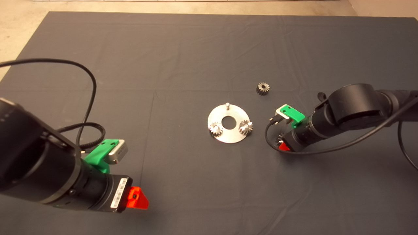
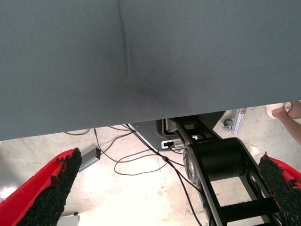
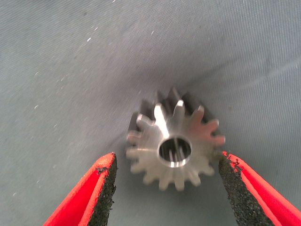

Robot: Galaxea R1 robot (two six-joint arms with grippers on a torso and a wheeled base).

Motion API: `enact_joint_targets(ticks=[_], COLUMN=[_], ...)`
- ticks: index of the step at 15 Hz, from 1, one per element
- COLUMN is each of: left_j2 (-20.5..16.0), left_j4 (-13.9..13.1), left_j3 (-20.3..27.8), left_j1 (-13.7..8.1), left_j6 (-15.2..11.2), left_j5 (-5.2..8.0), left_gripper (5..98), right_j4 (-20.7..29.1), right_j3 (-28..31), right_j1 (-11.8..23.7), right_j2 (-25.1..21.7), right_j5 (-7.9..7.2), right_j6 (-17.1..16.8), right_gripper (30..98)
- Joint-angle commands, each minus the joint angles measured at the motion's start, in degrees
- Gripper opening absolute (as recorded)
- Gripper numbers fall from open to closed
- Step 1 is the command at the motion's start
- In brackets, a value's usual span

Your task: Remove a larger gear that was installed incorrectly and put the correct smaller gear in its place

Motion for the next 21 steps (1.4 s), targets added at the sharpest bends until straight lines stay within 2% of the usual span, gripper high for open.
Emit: enact_joint_targets(ticks=[1,2,5,6,9,11,13,14,15,19,21], left_j2=[-0.2,-0.2,-0.2,-0.2,-0.2,-0.2,-0.2,-0.2,-0.2,-0.2,-0.2], left_j4=[-0.9,-0.9,-0.9,-0.9,-0.9,-0.9,-0.9,-0.9,-0.9,-0.9,-0.9], left_j3=[0.8,0.8,0.8,0.8,0.8,0.8,0.8,0.8,0.8,0.7,0.7], left_j1=[-0.2,-0.2,-0.2,-0.2,-0.2,-0.2,-0.2,-0.2,-0.2,-0.2,-0.2], left_j6=[-0.3,-0.3,-0.3,-0.3,-0.3,-0.3,-0.3,-0.3,-0.3,-0.3,-0.3], left_j5=[0.08,0.03,0.03,0.03,0.03,0.03,0.03,0.03,0.03,0.26,0.29], left_gripper=[97.6,97.6,97.6,97.6,97.6,97.6,97.6,97.6,97.6,97.6,97.6], right_j4=[-1.4,-1.4,-1.4,-1.4,-1.4,-1.4,-1.4,-1.4,-1.4,-1.1,-1.1], right_j3=[5.2,5.5,5.5,5.5,3.6,1.6,0.4,0.3,-0.5,-9.4,-12.8], right_j1=[1.4,1.5,1.7,2.1,5.4,8.6,10.1,11.0,11.4,11.3,11.3], right_j2=[-1.4,-1.6,-2.7,-3.0,-3.4,-3.2,-2.9,-2.9,-2.8,-1.0,1.4], right_j5=[0.47,0.29,0.20,0.12,0.03,-0.06,-0.45,-1.14,-1.47,-0.79,-0.76], right_j6=[3.3,3.3,3.4,3.4,3.4,3.7,3.6,3.7,3.6,2.6,0.7], right_gripper=[57.5,61.5,62.9,65.7,67.3,71.8,71.9,75.8,76.6,81.7,84.3])
